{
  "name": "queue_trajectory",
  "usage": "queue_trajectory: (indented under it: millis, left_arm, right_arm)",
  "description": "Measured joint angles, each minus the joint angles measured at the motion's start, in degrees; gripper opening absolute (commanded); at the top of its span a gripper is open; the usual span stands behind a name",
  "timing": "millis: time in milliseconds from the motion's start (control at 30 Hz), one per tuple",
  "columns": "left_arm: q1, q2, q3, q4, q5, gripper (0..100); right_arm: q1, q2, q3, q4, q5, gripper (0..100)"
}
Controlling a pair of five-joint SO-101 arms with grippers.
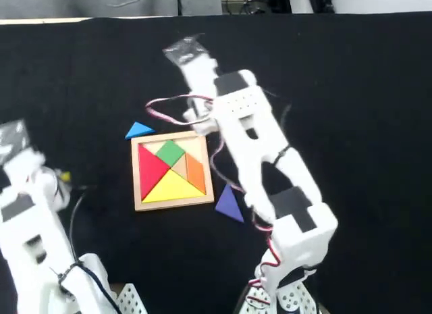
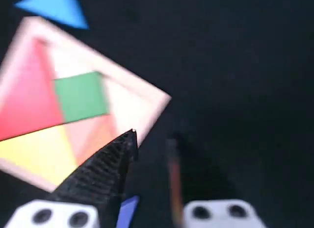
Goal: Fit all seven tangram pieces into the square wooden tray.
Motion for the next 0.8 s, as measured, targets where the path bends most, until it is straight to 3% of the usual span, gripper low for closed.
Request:
queue_trajectory:
  millis: [167, 267, 533, 800]
  left_arm:
    - [17.5, 9.2, -20.7, 16.3, -3.4, 24]
    - [25.4, 18.0, -32.4, 20.2, -4.1, 24]
    - [28.3, 44.6, -53.6, 11.8, -1.4, 24]
    - [32.4, 66.1, -67.3, 10.7, -6.2, 24]
  right_arm:
    - [3.4, 0.1, 8.9, -11.3, -0.8, 1.5]
    - [3.7, 0.1, 11.3, -15.4, -0.8, 1.4]
    - [4.0, 0.1, 11.7, -12.3, -0.7, 1.1]
    - [6.2, 0.1, 16.9, -17.3, -0.7, 1.1]
